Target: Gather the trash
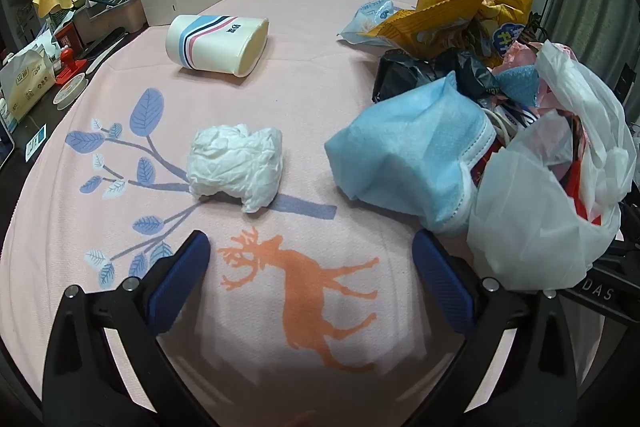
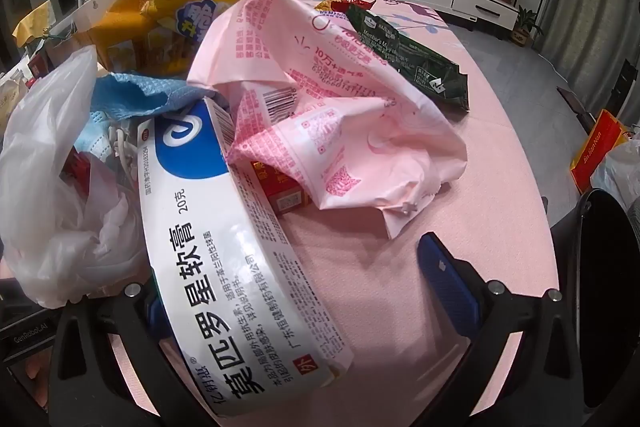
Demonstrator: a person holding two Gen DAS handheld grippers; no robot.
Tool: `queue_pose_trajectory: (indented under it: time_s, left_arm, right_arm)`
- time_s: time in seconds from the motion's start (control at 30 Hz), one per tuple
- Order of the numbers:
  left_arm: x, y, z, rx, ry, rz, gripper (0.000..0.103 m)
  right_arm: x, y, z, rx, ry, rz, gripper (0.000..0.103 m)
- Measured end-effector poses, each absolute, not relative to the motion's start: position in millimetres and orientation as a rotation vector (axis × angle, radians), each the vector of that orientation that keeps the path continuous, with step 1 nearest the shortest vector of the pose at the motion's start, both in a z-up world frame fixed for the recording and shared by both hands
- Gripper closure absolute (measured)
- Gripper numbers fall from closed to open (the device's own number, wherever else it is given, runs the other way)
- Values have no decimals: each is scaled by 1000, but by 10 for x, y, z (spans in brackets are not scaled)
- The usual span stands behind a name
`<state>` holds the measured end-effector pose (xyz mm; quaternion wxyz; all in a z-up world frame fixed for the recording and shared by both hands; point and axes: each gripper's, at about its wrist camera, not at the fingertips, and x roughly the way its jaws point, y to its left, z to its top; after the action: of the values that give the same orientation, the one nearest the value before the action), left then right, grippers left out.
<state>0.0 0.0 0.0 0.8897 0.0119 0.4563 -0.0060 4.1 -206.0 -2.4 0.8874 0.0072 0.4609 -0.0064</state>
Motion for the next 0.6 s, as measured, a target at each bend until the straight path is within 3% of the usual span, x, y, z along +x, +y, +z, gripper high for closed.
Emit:
queue_pose_trajectory:
  time_s: [0.6]
  left_arm:
    - [-77,-3,52,10,985,-42,3]
  right_arm:
    - [-236,-2136,112,54,989,65,2]
